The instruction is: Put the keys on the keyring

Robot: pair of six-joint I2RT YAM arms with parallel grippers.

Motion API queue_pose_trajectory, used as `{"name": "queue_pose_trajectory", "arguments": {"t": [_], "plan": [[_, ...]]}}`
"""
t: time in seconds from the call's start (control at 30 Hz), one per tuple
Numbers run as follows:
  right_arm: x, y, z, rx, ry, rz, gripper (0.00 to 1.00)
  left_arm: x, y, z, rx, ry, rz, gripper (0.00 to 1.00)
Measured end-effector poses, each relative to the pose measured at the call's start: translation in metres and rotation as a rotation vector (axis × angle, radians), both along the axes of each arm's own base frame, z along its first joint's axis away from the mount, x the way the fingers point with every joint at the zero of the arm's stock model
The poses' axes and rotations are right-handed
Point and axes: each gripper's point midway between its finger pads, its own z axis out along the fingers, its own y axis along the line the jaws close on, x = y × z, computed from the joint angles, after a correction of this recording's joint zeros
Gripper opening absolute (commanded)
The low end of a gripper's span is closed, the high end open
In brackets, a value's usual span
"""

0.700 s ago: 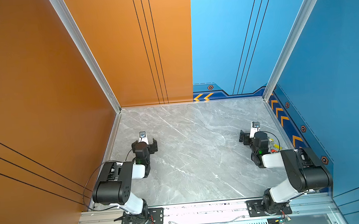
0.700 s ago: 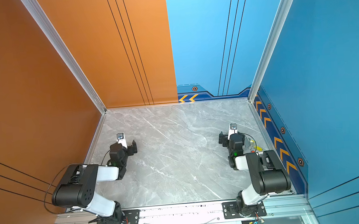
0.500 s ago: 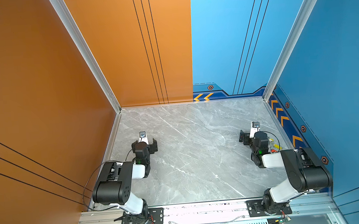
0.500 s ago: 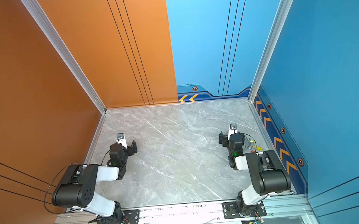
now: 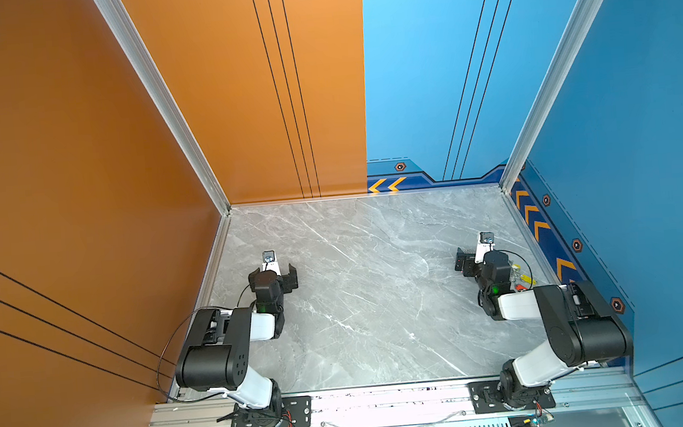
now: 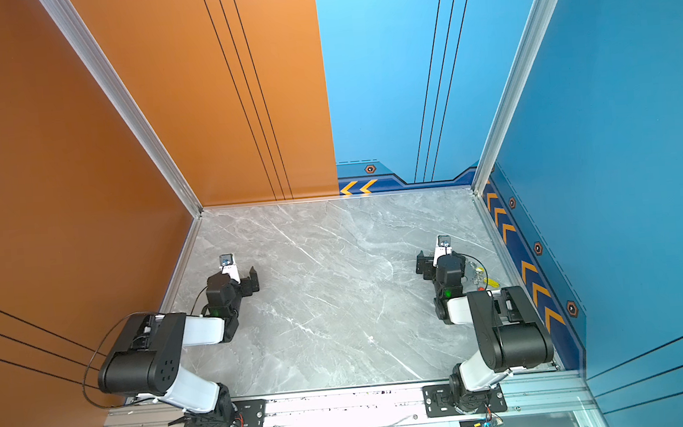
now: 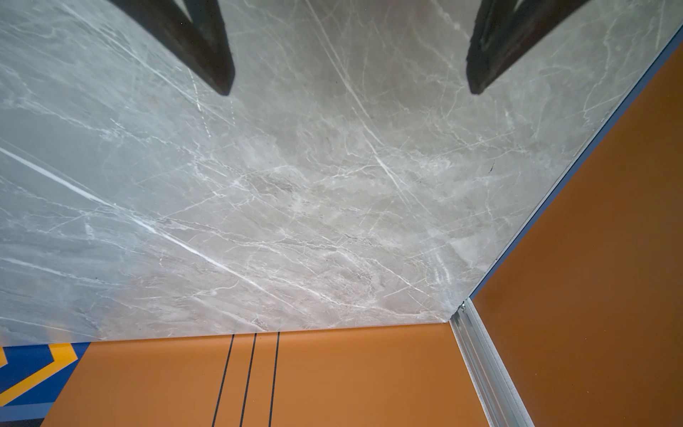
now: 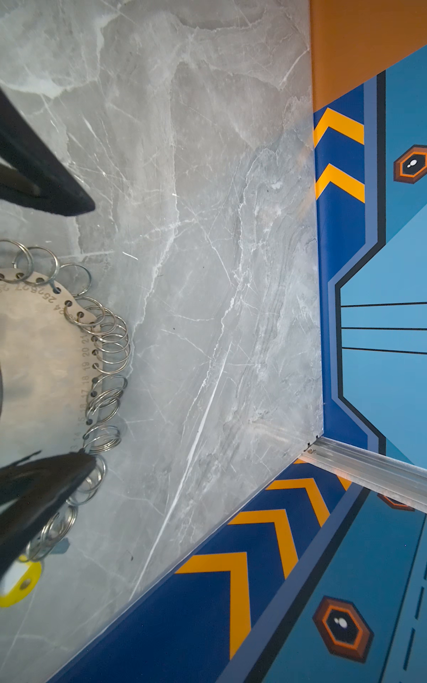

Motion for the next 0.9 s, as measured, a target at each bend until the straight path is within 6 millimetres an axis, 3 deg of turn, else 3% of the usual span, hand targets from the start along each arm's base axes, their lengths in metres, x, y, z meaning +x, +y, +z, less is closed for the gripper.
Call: {"name": "queue_pose_trajectory", "arguments": {"t": [0.23,0.33,0.57,0.73,0.8,0.9], "plan": [[-0.004,0.012,0.001,-0.006,-0.005,0.051,1.00,-0.002,-0.011,0.003,0.012,-0.008,-0.033,0.98],[-0.013,0.022,0.014,-0.015,-0.029,0.096,1.00,-0.012,-0.019,0.015,0.037,-0.040,-0.050,0.98],[-0.029,0.063,0.082,-0.051,-0.156,0.230,1.00,-0.040,-0.049,0.092,0.090,-0.235,0.006,0.98],[-0.034,0.058,0.134,0.045,-0.187,0.171,1.00,-0.044,-0.050,0.132,-0.065,-0.210,0.112,0.98],[-0.035,0.048,0.156,0.114,-0.181,0.107,1.00,-0.046,-0.048,0.136,-0.135,-0.180,0.142,0.98],[-0.034,0.023,0.181,0.215,-0.167,0.009,1.00,-0.053,-0.042,0.115,-0.227,-0.090,0.168,0.98]]}}
